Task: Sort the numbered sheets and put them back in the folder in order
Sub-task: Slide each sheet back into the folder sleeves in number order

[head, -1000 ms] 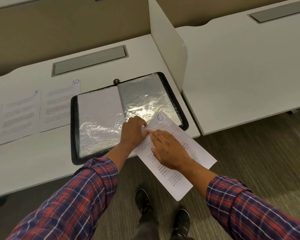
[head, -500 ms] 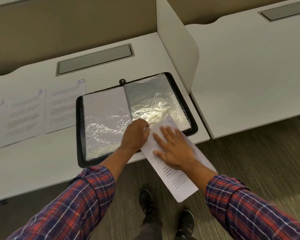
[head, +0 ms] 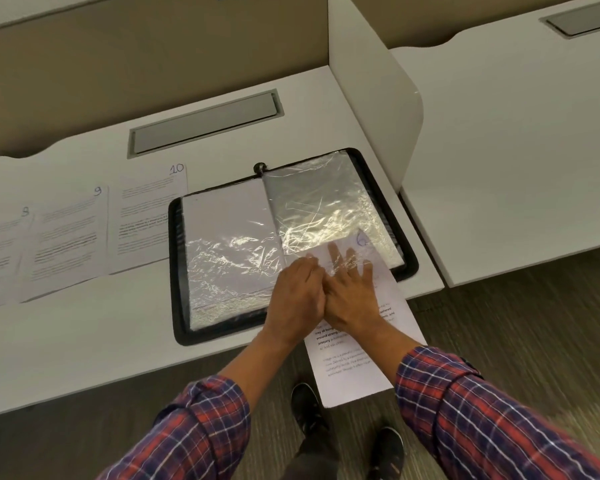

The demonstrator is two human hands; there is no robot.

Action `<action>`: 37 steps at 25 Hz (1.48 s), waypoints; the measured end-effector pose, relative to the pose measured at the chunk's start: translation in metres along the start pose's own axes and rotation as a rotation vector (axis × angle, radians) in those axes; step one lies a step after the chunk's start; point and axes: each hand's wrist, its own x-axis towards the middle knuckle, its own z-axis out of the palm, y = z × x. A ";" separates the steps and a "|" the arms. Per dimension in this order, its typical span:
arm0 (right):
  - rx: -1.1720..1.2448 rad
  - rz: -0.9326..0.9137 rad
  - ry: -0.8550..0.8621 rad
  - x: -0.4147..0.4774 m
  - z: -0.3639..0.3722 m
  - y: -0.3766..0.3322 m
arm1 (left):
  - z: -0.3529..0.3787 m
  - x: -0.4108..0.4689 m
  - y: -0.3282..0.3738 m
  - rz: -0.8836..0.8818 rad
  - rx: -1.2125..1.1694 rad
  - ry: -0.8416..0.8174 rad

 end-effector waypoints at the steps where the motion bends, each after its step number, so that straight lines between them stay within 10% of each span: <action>1: -0.003 0.011 0.008 0.002 0.001 0.002 | 0.001 -0.005 0.001 -0.002 -0.025 -0.004; 20: 0.213 -0.111 0.399 -0.033 -0.001 0.041 | 0.018 -0.001 0.006 -0.119 0.072 -0.307; 24: 0.480 0.380 0.567 -0.064 -0.020 0.059 | 0.021 0.009 0.015 -0.101 0.089 -0.340; 28: 0.909 0.817 0.301 -0.099 -0.017 0.077 | 0.024 0.018 0.021 -0.107 0.103 -0.343; 32: 1.276 0.851 -0.024 -0.124 -0.010 0.086 | 0.024 0.028 0.022 -0.069 0.104 -0.240; 37: 1.726 0.794 0.175 -0.152 -0.022 0.088 | 0.015 0.033 0.028 -0.065 0.091 -0.162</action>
